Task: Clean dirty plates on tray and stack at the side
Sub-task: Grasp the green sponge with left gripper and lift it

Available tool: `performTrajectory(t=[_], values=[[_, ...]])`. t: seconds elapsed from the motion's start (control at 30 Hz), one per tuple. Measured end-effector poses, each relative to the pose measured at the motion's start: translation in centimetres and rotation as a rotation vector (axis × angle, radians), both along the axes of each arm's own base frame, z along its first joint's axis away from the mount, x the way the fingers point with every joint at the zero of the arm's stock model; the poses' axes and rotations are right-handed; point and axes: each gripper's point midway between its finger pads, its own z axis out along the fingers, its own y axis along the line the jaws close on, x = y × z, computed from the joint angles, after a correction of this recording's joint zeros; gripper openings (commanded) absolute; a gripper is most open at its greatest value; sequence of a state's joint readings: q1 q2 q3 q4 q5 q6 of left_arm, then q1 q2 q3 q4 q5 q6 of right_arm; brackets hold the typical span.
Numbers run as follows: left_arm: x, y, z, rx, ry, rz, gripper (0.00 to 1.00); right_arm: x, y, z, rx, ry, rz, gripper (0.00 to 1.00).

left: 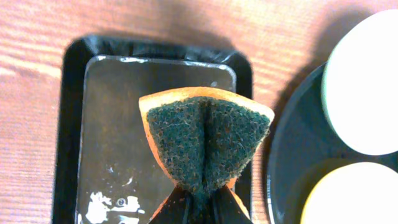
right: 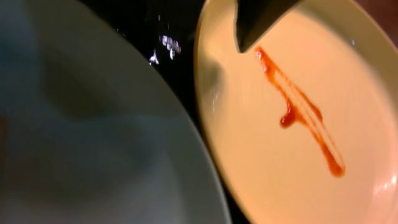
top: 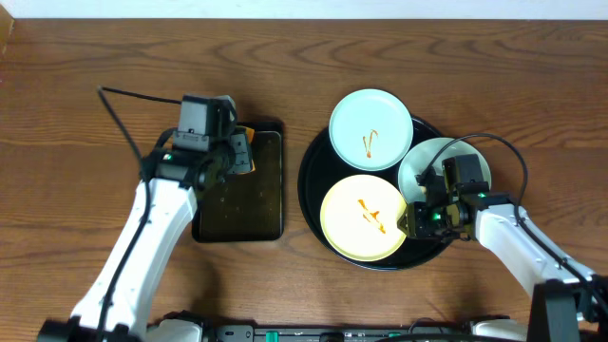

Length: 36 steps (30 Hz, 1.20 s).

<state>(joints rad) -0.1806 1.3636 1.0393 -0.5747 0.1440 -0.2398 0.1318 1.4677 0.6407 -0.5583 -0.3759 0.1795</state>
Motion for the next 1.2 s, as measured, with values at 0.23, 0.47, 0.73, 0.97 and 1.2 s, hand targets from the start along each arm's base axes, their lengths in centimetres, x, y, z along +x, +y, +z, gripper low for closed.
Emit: performTrajectory(t=[0.23,0.47,0.73,0.97,1.2], values=[[-0.5,0.1,3.8,-0.022,-0.115,0.000,0.08,1.1,0.5,-0.6,0.023,-0.012,0.003,0.05],[-1.0,0.2,5.6,-0.031,-0.169,0.000,0.07,1.5,0.7,-0.7,0.032,-0.019,-0.002,0.01],[-1.0,0.2,5.6,-0.031,-0.169,0.000,0.07,1.6,0.7,-0.7,0.034,-0.019,-0.006,0.01],[-0.9,0.2,5.7,-0.032,-0.171,0.000,0.07,1.6,0.7,-0.7,0.035,-0.019,-0.010,0.01],[-0.3,0.1,6.3,-0.038,-0.207,0.000,0.08,1.7,0.7,-0.7,0.036,-0.022,-0.013,0.01]])
